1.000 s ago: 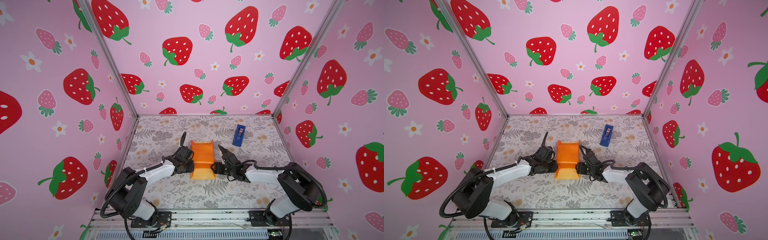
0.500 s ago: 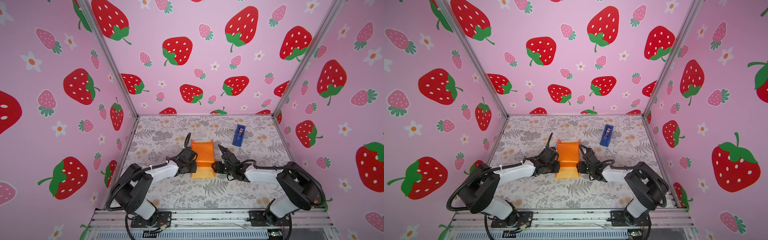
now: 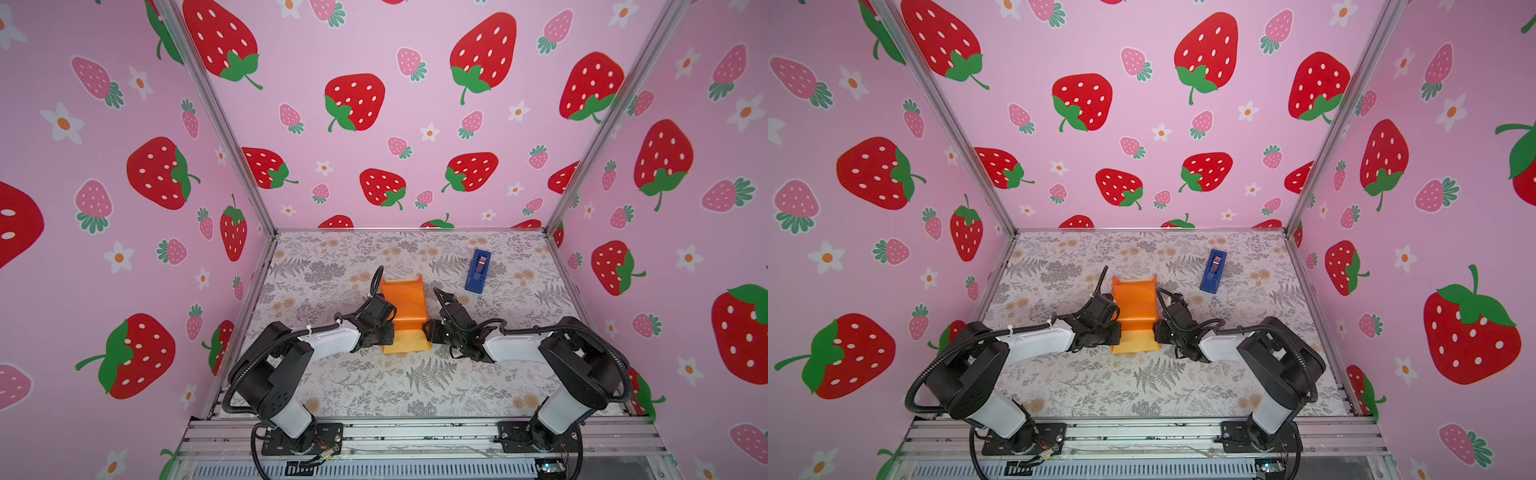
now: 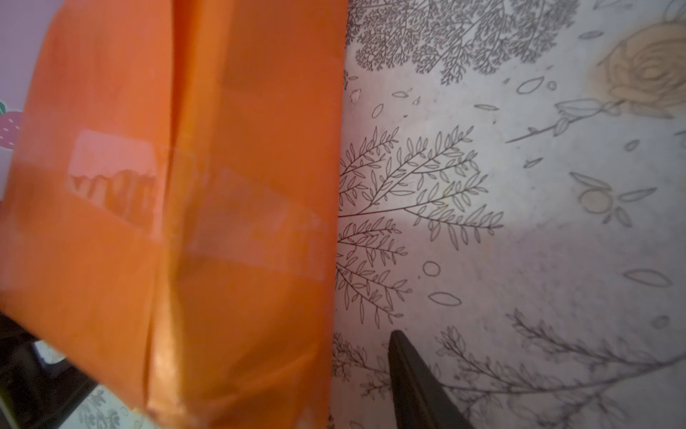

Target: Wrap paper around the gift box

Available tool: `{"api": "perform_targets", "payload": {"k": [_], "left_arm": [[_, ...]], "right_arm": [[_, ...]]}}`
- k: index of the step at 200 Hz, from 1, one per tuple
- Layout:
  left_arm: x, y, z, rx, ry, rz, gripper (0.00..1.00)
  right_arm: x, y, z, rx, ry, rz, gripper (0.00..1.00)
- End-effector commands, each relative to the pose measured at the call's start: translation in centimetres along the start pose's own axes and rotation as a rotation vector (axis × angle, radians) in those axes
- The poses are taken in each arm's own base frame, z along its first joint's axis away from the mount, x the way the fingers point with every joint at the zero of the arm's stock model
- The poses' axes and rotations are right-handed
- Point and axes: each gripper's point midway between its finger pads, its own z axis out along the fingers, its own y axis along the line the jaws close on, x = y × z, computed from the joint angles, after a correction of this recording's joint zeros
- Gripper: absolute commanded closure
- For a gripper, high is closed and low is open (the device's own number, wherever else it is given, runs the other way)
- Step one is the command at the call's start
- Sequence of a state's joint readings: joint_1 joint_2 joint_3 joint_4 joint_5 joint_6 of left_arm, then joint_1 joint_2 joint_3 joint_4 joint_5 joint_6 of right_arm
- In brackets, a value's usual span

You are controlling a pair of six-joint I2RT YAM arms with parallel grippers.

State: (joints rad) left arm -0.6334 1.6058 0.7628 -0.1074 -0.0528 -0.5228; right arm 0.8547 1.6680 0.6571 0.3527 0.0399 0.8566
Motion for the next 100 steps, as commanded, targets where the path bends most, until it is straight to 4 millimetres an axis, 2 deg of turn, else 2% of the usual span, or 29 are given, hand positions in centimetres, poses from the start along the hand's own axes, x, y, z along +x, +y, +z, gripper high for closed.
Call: {"api": "perform_targets", "payload": {"k": [1,16,36,88,100], "left_arm": [[-0.9,0.0,-0.1,-0.008,-0.033,0.000,0.91],[-1.0,-0.2,-0.1,-0.005,-0.035,0.008,0.91],[-1.3,-0.6,0.0,0.012,-0.040,0.025,0.91],[-2.6,-2.8,0.2,0.102,-0.059,0.084,0.92],[-2.7,-3.0,0.3,0.109,-0.059,0.090,0.92]], "right_arm": [[-1.6,0.5,0.4,0.001,-0.058,0.003,0.65],[-1.6,0.3,0.2,0.005,-0.063,0.011,0.71],[-1.5,-0.1,-0.4,0.015,-0.076,0.023,0.75],[-0.4,-1.8,-2.5,0.044,-0.076,0.071,0.76],[-0.4,-2.0,-3.1,0.052,-0.080,0.074,0.73]]}}
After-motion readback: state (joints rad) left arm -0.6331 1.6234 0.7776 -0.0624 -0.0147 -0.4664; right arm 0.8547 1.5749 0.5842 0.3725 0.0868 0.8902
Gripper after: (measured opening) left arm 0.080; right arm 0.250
